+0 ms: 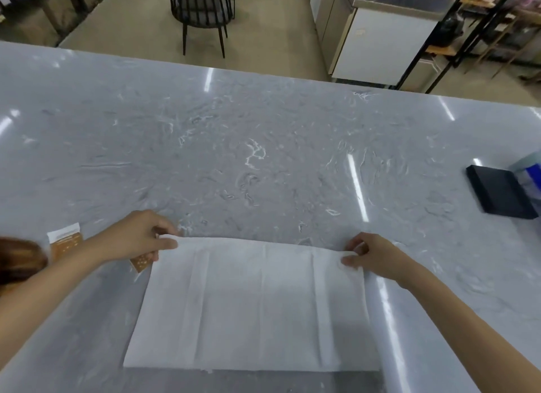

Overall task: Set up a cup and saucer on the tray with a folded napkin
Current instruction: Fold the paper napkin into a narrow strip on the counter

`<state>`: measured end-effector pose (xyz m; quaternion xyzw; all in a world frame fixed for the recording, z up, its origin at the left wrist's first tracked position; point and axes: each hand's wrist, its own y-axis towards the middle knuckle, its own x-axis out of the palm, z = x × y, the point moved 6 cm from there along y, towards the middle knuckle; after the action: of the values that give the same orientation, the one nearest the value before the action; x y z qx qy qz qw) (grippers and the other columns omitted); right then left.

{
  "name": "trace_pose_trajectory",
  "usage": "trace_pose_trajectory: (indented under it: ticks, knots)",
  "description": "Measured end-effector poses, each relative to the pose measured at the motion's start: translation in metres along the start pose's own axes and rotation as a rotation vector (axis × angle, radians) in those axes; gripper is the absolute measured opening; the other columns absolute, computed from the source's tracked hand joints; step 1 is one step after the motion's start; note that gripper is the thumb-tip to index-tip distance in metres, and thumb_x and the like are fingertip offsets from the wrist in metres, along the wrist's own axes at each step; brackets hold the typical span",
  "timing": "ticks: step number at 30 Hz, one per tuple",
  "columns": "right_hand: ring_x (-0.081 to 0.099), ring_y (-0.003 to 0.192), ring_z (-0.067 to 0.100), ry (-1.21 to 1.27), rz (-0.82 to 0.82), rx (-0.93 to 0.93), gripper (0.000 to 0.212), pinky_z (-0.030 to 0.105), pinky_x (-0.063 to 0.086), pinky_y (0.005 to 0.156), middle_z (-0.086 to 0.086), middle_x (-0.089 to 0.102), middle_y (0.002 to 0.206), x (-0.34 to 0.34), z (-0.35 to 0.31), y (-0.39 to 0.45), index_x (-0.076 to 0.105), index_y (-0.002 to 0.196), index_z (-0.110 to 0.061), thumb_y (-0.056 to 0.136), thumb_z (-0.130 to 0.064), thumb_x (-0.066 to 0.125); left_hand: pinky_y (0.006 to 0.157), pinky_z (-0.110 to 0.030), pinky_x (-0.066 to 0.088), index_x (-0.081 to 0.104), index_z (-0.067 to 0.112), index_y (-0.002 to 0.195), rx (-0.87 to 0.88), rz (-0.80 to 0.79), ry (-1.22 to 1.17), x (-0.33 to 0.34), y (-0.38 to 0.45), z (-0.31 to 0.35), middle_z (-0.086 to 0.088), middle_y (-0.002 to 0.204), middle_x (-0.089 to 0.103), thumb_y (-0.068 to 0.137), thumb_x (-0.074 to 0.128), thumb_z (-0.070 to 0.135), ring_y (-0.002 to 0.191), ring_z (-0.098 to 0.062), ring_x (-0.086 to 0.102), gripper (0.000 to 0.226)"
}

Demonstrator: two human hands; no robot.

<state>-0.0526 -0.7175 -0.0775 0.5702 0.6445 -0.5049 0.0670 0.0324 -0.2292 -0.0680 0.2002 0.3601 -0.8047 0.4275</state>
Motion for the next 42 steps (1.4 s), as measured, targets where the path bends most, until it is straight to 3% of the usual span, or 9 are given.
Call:
trace_pose_trajectory:
  ticks: [3,8,14,17,22,26,32,37,42]
  knots:
    - [0.044,0.059,0.010,0.016,-0.082,-0.011,0.030,0.021,0.033,0.057,-0.004,0.046,0.067,-0.010,-0.004,-0.005,0.071,0.082,-0.006,0.081,-0.033,0.085,0.058,-0.020,0.057,0.081,0.025,0.078,-0.019,0.007,-0.043,-0.003,-0.004,-0.002,0.003,0.067,0.077,0.084,0.081,0.015,0.059,-0.022,0.077,0.012]
    - [0.055,0.066,0.008,0.185,-0.076,-0.070,0.022,0.025,0.046,0.072,-0.006,0.055,0.067,-0.044,-0.028,-0.023,0.080,0.082,-0.022,0.079,-0.043,0.086,0.072,-0.033,0.060,0.083,0.036,0.082,0.027,0.048,-0.049,-0.029,-0.015,0.013,0.004,0.078,0.081,0.078,0.085,0.024,0.070,-0.022,0.076,0.013]
    - [0.069,0.065,0.006,-0.082,0.293,-0.412,0.014,0.015,0.051,0.058,-0.013,0.075,0.070,-0.092,-0.076,-0.042,0.073,0.076,-0.049,0.081,-0.042,0.084,0.061,-0.021,0.055,0.084,0.032,0.074,0.071,0.190,-0.099,-0.078,-0.029,0.046,0.004,0.074,0.081,0.058,0.090,0.041,0.062,-0.013,0.072,0.020]
    - [0.069,0.072,-0.002,-0.223,0.401,-0.591,0.012,0.010,0.050,0.065,-0.022,0.072,0.067,-0.104,-0.096,-0.055,0.071,0.081,-0.041,0.090,-0.034,0.077,0.053,-0.019,0.052,0.084,0.029,0.072,0.100,0.255,-0.108,-0.099,-0.040,0.063,0.000,0.070,0.080,0.056,0.093,0.033,0.053,-0.013,0.066,0.019]
    - [0.069,0.070,0.015,-0.450,0.556,-0.680,0.016,0.038,0.058,0.066,-0.011,0.078,0.085,-0.119,-0.114,-0.072,0.076,0.101,-0.023,0.100,-0.033,0.063,0.053,-0.015,0.055,0.083,0.029,0.071,0.149,0.350,-0.082,-0.126,-0.060,0.088,-0.001,0.068,0.079,0.058,0.095,0.029,0.056,-0.014,0.072,0.018]
    - [0.070,0.071,0.023,-0.540,0.590,-0.717,0.018,0.041,0.058,0.063,-0.007,0.074,0.080,-0.130,-0.125,-0.079,0.072,0.106,-0.021,0.103,-0.031,0.056,0.060,-0.019,0.059,0.083,0.032,0.072,0.189,0.417,-0.060,-0.145,-0.077,0.108,0.001,0.067,0.079,0.055,0.093,0.041,0.061,-0.014,0.075,0.022]
    - [0.071,0.078,-0.005,-0.219,0.520,-0.763,0.013,0.002,0.047,0.069,-0.023,0.074,0.079,-0.148,-0.139,-0.087,0.073,0.085,-0.031,0.088,-0.021,0.080,0.067,-0.018,0.061,0.083,0.033,0.078,0.252,0.447,-0.051,-0.169,-0.097,0.132,0.003,0.074,0.081,0.062,0.088,0.038,0.068,-0.013,0.077,0.017]
    - [0.072,0.076,-0.002,-0.143,0.551,-0.762,0.010,0.006,0.048,0.064,-0.015,0.075,0.071,-0.158,-0.150,-0.092,0.075,0.080,-0.031,0.084,-0.027,0.084,0.067,-0.015,0.060,0.084,0.030,0.080,0.251,0.470,-0.069,-0.184,-0.109,0.136,0.002,0.077,0.081,0.064,0.087,0.034,0.071,-0.013,0.078,0.017]
    - [0.071,0.081,-0.008,-0.126,0.529,-0.796,0.013,0.002,0.048,0.068,-0.028,0.076,0.079,-0.159,-0.161,-0.090,0.082,0.086,-0.029,0.089,-0.017,0.079,0.067,-0.013,0.059,0.084,0.033,0.080,0.252,0.495,-0.049,-0.192,-0.120,0.136,0.005,0.078,0.081,0.062,0.085,0.038,0.070,-0.012,0.078,0.019]
